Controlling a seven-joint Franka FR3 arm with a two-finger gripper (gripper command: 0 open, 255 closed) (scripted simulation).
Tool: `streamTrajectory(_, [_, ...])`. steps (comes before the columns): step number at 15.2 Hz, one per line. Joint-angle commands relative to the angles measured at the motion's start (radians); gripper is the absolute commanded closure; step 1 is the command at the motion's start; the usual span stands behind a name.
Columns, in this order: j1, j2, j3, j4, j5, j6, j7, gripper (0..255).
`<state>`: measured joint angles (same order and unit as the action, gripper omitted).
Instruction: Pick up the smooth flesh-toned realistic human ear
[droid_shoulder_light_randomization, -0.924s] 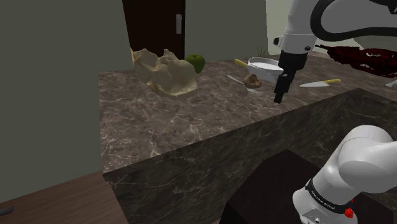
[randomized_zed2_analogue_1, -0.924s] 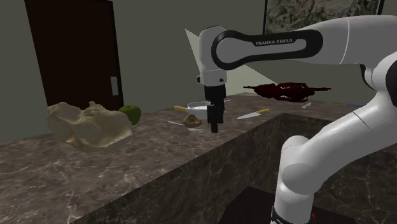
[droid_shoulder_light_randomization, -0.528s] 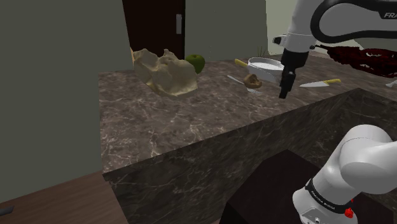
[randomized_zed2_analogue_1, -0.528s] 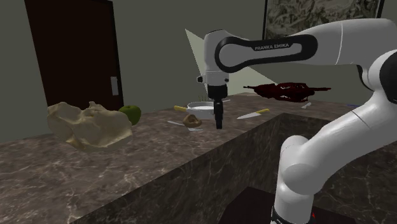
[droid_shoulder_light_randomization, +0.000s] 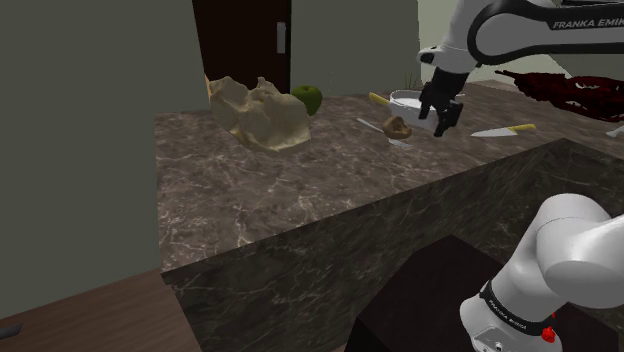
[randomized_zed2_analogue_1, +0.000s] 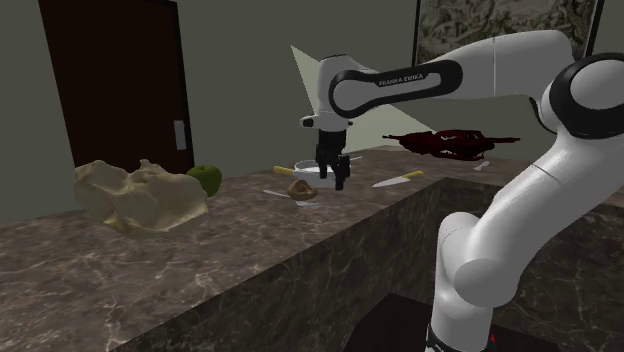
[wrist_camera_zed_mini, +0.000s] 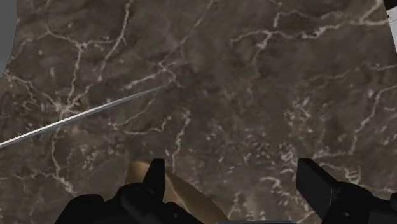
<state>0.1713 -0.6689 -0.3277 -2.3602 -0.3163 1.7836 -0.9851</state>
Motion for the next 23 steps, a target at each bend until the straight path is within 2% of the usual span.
streamTrajectory(1, [0.039, 0.046, -0.059, 0.034, -0.019, 0.047, -0.155, 0])
streamTrajectory(5, [0.131, 0.158, -0.17, 0.129, -0.012, 0.127, -0.437, 0])
streamTrajectory(14, [0.125, 0.166, -0.191, 0.035, -0.027, 0.229, -0.427, 0])
streamTrajectory(15, [0.124, 0.166, -0.191, 0.036, -0.028, 0.229, -0.427, 255])
streamTrajectory(23, [0.126, 0.167, -0.19, 0.039, -0.026, 0.227, -0.426, 255])
